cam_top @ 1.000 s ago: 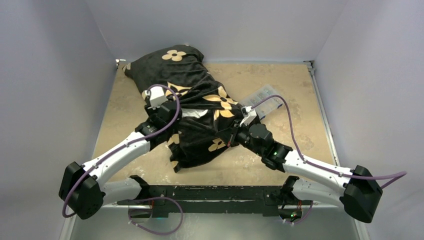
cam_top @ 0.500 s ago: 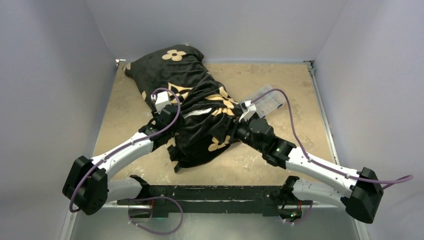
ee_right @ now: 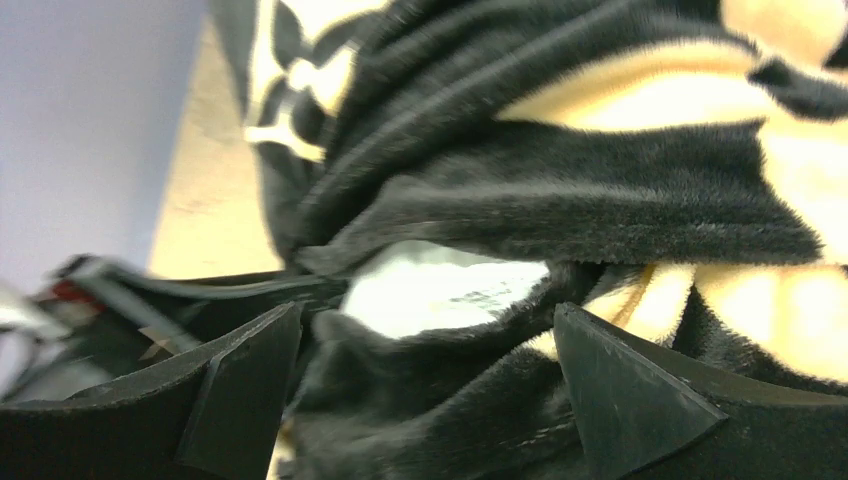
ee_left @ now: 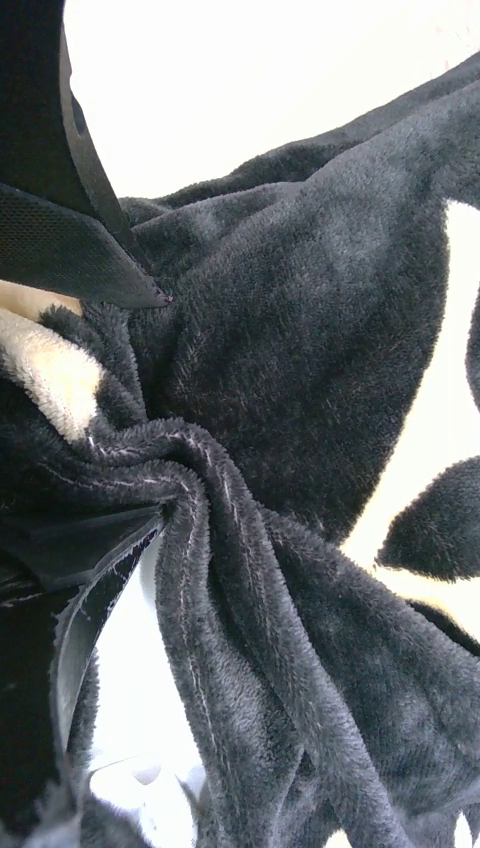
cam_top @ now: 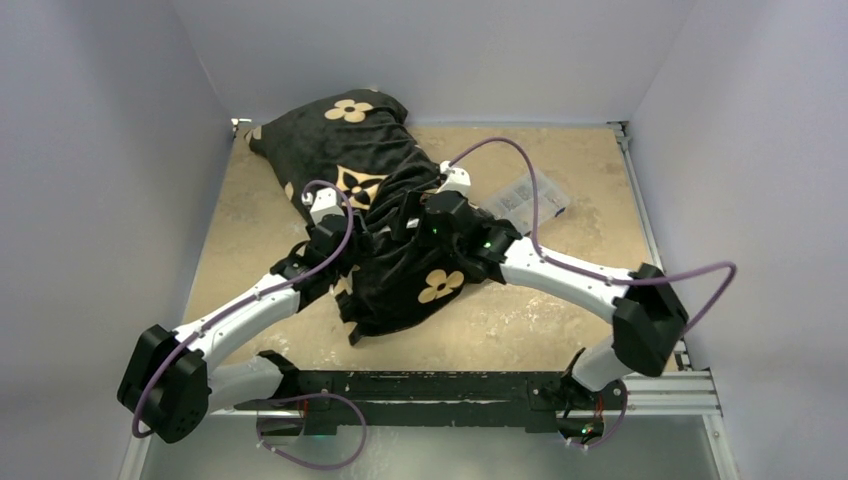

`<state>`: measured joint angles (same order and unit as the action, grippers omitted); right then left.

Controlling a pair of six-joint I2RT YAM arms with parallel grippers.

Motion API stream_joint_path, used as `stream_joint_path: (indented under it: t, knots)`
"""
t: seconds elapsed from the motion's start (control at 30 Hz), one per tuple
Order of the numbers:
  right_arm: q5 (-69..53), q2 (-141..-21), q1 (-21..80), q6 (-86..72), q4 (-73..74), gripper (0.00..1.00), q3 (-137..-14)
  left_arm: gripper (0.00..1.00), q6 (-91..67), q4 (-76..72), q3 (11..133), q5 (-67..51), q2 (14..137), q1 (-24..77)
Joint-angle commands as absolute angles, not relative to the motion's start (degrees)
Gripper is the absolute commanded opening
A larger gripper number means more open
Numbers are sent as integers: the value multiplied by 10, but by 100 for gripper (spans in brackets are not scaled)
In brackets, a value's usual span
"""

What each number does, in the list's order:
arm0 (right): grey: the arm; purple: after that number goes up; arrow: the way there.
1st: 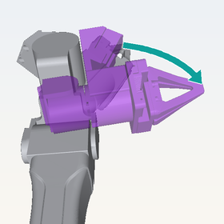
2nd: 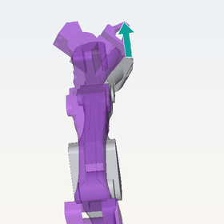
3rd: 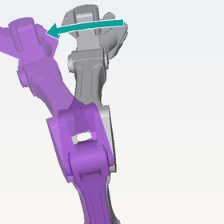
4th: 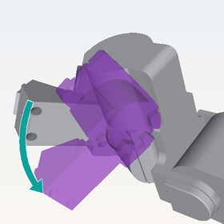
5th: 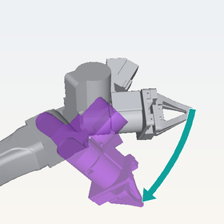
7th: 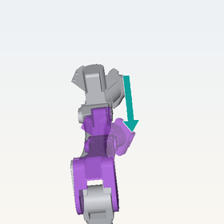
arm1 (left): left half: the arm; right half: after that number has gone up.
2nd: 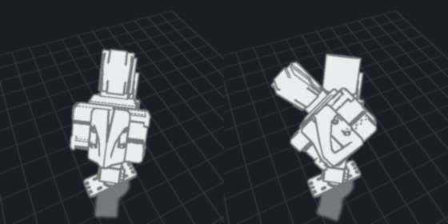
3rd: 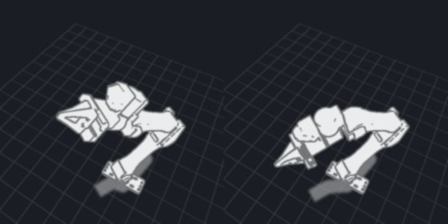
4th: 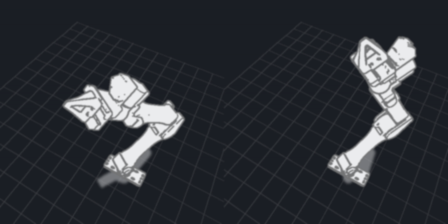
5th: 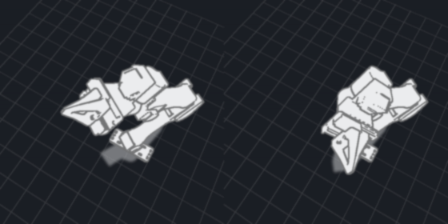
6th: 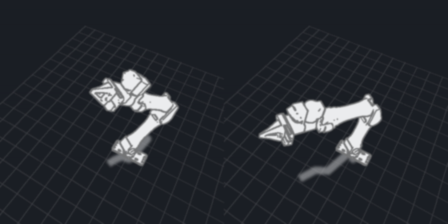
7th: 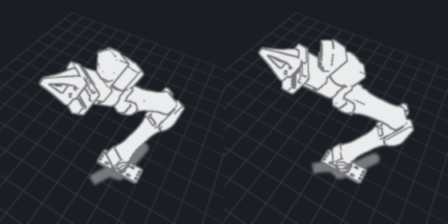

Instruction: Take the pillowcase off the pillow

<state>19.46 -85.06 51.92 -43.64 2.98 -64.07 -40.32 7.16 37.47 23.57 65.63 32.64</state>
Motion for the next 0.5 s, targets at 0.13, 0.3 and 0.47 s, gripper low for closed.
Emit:
stream_joint_path:
  t: [0.13,0.3,0.47]
  knots:
    - [269,-921,520,-493,100,99,-674,67,-404,57,354,186,629,331]
    - [261,-908,520,-510,105,90,-633,67,-405,52,350,190,628,331]
    - [253,-890,520,-545,111,59,-571,68,-410,49,351,190,631,331]
